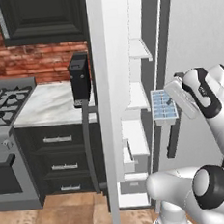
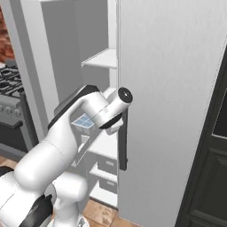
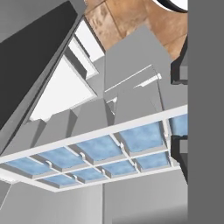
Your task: The ice cube tray has been filled with water. Take the tray and place it in the freezer to make ice. Close the freezer door after placing the tray.
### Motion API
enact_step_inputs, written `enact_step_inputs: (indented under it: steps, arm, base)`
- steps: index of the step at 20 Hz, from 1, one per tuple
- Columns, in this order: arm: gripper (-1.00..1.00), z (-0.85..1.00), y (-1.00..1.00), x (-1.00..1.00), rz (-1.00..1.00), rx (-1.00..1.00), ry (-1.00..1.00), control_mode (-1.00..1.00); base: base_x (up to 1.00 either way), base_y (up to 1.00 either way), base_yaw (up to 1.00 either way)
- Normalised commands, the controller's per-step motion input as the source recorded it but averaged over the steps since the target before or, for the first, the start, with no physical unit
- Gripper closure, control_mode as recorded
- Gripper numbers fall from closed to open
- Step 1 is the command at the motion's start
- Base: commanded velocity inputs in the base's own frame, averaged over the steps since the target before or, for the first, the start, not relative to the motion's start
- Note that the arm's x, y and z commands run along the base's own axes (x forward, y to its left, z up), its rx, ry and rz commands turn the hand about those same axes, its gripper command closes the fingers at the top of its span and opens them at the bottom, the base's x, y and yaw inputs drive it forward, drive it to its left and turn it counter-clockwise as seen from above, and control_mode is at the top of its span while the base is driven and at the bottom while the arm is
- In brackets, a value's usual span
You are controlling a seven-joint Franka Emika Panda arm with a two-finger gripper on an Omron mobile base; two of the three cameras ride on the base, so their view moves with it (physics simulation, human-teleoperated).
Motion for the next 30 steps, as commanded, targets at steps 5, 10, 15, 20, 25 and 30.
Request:
enact_step_inputs:
  steps: [5, 10, 15, 20, 25, 30]
  arm:
    - [1.00, 0.00, 0.00, 0.00, 0.00, 0.00, 0.00, 1.00]
    - [1.00, 0.00, 0.21, 0.00, 0.00, -0.02, 0.00, -1.00]
    - [1.00, 0.00, 0.39, 0.00, 0.00, -0.02, 0.00, -1.00]
    - [1.00, 0.07, 0.09, 0.00, 0.00, 0.00, 0.00, -1.00]
    - [1.00, 0.07, 0.00, 0.00, 0.00, 0.00, 0.00, -1.00]
    - [1.00, 0.13, 0.00, 0.00, 0.00, 0.07, 0.03, -1.00]
  base:
    - [0.00, 0.27, 0.00]
    - [-0.02, 0.13, 0.00]
    - [0.00, 0.00, 0.00]
    - [0.00, 0.00, 0.00]
    - [0.00, 0.00, 0.00]
    - [0.00, 0.00, 0.00]
